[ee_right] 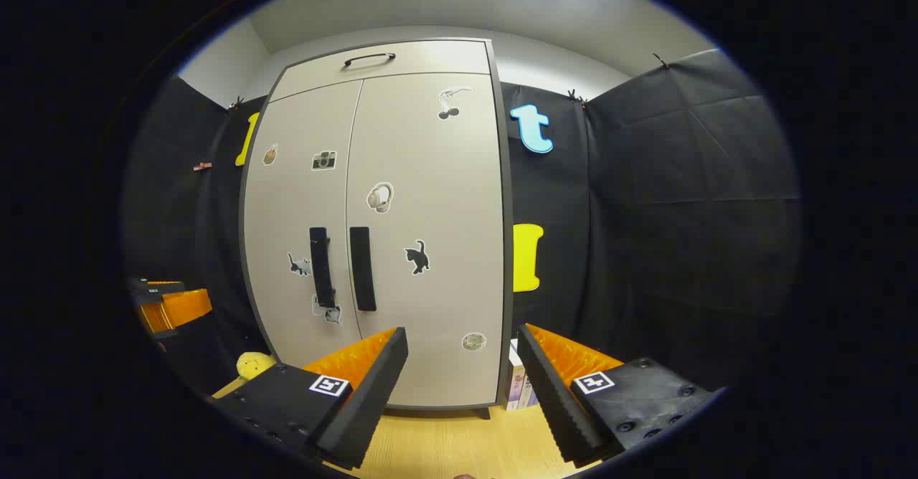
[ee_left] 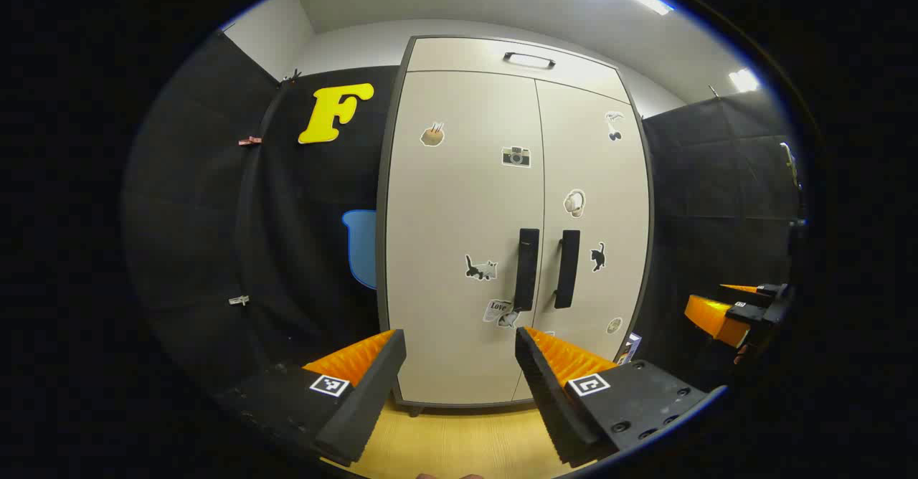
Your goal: Open the right door of the double-door shoe cabinet with the right hand, and open the left door with the left hand.
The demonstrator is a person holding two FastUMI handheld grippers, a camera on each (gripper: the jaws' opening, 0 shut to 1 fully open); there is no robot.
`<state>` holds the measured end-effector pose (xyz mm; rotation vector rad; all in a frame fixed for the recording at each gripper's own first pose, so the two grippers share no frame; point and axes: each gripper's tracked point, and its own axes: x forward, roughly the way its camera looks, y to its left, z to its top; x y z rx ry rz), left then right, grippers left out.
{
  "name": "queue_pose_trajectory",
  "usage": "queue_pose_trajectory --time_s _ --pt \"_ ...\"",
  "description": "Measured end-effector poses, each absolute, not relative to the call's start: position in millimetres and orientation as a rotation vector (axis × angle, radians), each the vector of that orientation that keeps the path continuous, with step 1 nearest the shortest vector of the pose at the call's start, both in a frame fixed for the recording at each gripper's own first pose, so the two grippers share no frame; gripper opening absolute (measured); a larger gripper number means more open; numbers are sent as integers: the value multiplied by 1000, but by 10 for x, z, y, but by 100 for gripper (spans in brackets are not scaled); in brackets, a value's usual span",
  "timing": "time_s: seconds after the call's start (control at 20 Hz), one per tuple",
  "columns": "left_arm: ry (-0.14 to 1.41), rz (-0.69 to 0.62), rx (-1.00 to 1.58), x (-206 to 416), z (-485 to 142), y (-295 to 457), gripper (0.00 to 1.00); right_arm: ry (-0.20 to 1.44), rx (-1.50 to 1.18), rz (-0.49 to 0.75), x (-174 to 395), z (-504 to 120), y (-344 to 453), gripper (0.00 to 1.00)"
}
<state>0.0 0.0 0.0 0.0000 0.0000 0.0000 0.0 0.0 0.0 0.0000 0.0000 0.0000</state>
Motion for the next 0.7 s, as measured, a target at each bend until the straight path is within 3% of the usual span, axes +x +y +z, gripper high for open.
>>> queue_pose_trajectory --time_s 0.7 --pt "-2 -30 -5 11 22 -18 95 -6 5 30 -39 84 196 98"
